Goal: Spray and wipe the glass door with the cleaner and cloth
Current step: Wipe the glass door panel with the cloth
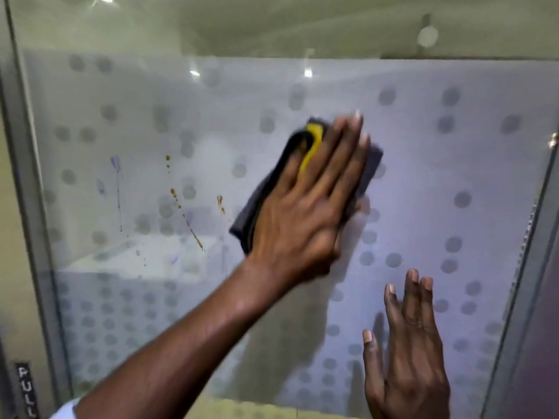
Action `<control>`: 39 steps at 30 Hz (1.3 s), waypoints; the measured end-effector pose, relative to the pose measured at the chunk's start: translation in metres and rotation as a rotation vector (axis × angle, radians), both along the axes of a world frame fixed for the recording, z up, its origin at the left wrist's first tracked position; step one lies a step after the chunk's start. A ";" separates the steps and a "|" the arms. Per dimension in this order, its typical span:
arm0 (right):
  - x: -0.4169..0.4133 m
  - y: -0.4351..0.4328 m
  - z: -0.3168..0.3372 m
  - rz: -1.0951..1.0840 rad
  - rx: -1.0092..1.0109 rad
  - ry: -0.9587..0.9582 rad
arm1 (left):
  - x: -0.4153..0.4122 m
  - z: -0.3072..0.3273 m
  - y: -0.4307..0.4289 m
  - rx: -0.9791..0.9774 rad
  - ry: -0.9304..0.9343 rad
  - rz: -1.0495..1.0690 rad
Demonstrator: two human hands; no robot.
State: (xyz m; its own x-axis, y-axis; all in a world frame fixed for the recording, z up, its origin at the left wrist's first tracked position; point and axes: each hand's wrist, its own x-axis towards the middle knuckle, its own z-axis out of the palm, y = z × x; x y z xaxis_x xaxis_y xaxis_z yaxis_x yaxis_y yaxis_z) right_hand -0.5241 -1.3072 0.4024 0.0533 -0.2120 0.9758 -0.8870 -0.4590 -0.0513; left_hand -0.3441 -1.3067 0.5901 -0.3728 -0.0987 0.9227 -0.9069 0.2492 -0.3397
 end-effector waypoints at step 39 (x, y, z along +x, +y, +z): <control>0.042 0.008 -0.009 0.104 0.027 0.086 | 0.059 -0.167 0.013 0.148 0.065 0.061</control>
